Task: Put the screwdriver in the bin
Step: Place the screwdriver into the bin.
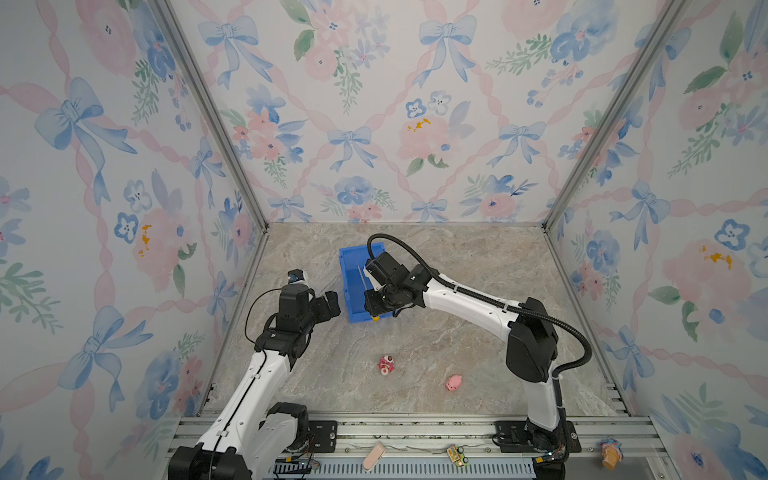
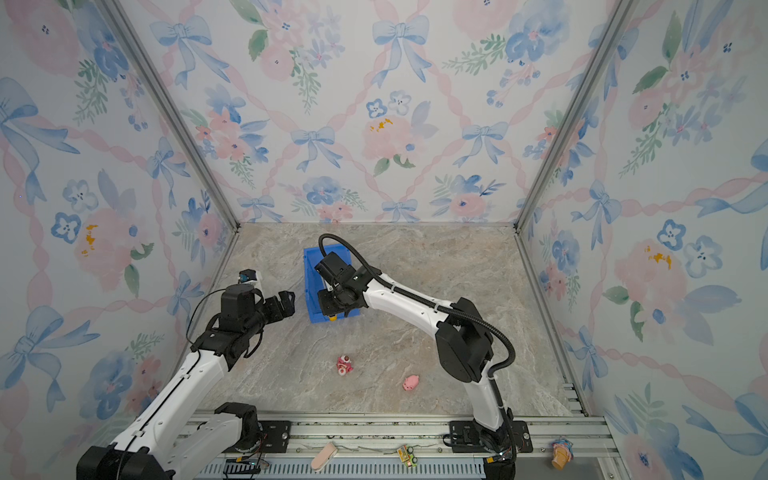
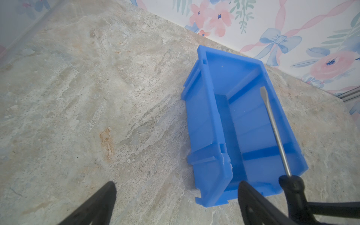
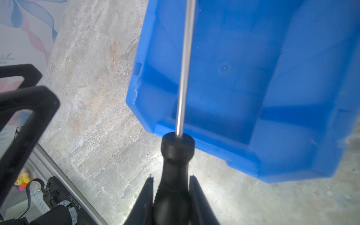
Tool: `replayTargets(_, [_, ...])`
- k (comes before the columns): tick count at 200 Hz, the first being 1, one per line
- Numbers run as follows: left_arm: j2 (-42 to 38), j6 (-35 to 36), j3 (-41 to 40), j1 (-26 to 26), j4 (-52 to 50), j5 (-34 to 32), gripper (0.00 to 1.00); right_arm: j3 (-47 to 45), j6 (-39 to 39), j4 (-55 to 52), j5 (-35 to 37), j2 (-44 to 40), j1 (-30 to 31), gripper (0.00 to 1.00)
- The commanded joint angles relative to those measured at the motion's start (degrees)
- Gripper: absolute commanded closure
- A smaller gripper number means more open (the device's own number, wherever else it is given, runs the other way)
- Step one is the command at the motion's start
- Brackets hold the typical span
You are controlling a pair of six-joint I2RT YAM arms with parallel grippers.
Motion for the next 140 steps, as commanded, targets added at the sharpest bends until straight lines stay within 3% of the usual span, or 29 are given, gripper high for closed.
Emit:
replayTargets(1, [-0.48, -0.79, -0.86, -0.29, -1.19, -0.2, 0.02, 3.27, 2.97, 2.47, -0.88, 1.38, -1.31, 0.93])
replayTargets(86, [-2.94, -0.78, -2.55, -0.22, -1.29, -0.01, 0.02, 15.52, 4.01, -0.45, 5.94, 13.04, -1.43, 0.88])
replayTargets(140, [-3.72, -0.79, -2.44, -0.24, -1.34, -0.57, 0.02, 22.93, 3.89, -3.36, 11.3, 19.55, -0.96, 0.74])
